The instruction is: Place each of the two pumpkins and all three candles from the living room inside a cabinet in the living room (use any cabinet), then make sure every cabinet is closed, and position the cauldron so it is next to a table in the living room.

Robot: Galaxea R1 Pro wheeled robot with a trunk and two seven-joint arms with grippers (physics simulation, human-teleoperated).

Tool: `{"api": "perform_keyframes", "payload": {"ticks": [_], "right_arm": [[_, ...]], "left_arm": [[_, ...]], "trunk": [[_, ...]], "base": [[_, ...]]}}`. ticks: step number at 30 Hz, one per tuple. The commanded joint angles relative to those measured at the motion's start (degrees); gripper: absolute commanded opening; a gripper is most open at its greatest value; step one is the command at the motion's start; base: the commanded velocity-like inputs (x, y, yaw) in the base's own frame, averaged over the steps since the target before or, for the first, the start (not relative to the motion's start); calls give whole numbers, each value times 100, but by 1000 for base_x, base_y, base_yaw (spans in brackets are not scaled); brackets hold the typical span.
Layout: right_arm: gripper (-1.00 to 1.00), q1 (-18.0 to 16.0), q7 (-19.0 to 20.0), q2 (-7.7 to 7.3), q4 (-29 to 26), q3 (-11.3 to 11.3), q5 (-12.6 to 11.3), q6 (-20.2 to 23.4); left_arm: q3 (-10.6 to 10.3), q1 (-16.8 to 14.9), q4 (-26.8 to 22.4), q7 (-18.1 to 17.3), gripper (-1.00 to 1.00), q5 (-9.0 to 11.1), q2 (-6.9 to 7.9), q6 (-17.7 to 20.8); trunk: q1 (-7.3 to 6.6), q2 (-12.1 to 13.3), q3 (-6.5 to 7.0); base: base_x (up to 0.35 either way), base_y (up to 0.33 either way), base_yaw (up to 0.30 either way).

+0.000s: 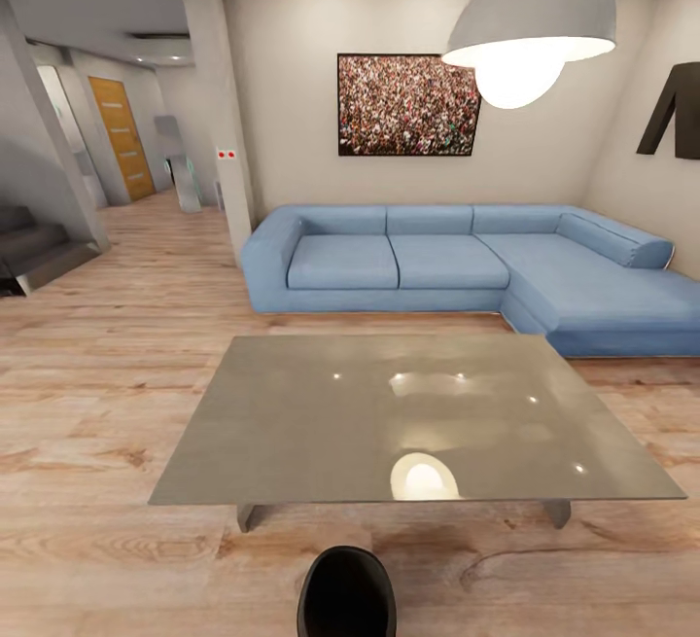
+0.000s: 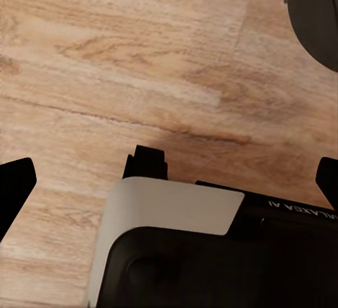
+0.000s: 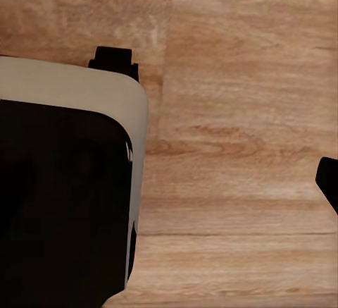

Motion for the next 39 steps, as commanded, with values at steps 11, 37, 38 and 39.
{"api": "perform_keyframes", "payload": {"ticks": [11,37,38,39], "right_arm": [[100,-4,-5,0,-2,47,-45,21],[100,-4,-5,0,-2,47,-46,21],[100,-4,-5,0,-2,47,-47,21],[100,-4,-5,0,-2,48,-47,21]], "left_arm": [[-49,-7,12,-27,100,59,2,4],[-55,-7,-1,-27,100,60,9,2],[-55,-7,-2,-27,100,59,9,2],[-56,-7,-3,-27,100,61,9,2]], "trunk": [[-242,440,193],[-814,1482,660],[-836,1522,678],[-857,1563,696]], "base": [[0,0,0],[0,0,0],[0,0,0],[0,0,0]]}}
